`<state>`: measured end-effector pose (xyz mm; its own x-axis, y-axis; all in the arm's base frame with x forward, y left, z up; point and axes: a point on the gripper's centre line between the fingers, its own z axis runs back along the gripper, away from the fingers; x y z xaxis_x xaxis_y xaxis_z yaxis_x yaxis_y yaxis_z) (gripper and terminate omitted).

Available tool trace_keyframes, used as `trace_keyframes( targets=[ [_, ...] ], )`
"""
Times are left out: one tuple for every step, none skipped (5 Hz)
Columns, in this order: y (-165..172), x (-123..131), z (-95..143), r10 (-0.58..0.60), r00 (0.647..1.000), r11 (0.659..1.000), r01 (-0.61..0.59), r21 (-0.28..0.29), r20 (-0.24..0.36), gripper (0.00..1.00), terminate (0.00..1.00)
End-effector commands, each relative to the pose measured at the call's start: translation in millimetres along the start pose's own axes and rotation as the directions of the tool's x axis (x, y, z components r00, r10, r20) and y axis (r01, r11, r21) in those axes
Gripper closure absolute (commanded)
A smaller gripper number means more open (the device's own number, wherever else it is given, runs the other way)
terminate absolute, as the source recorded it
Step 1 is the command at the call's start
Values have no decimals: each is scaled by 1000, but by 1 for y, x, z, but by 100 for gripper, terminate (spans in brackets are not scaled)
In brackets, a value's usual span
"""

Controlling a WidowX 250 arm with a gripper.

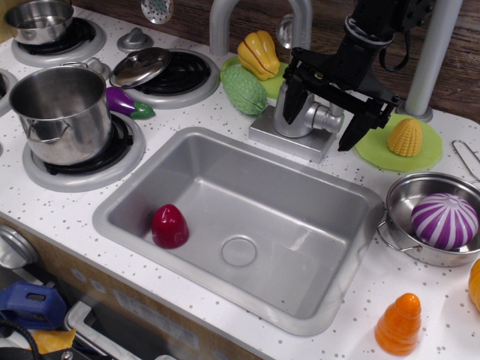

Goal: Turn lever vertical to front

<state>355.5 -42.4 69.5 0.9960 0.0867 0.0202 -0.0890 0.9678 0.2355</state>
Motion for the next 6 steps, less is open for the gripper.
trace_keyframes(
  targets=[
    [0, 0, 0, 0, 1000, 1000, 0, 0, 0, 0, 0],
    [-1, 6, 7, 25, 995, 999, -27, 17, 101, 0, 0],
    [-7, 22, 11, 33, 977, 999, -38, 20, 210, 0, 0],
    [-7, 33, 22, 32, 970, 998, -44, 46, 242, 0, 0],
    [-11, 38, 31, 46, 968, 997, -61, 52, 247, 0, 0],
    [-12, 42, 36, 36, 964, 994, -62, 90, 262, 0, 0]
  ],
)
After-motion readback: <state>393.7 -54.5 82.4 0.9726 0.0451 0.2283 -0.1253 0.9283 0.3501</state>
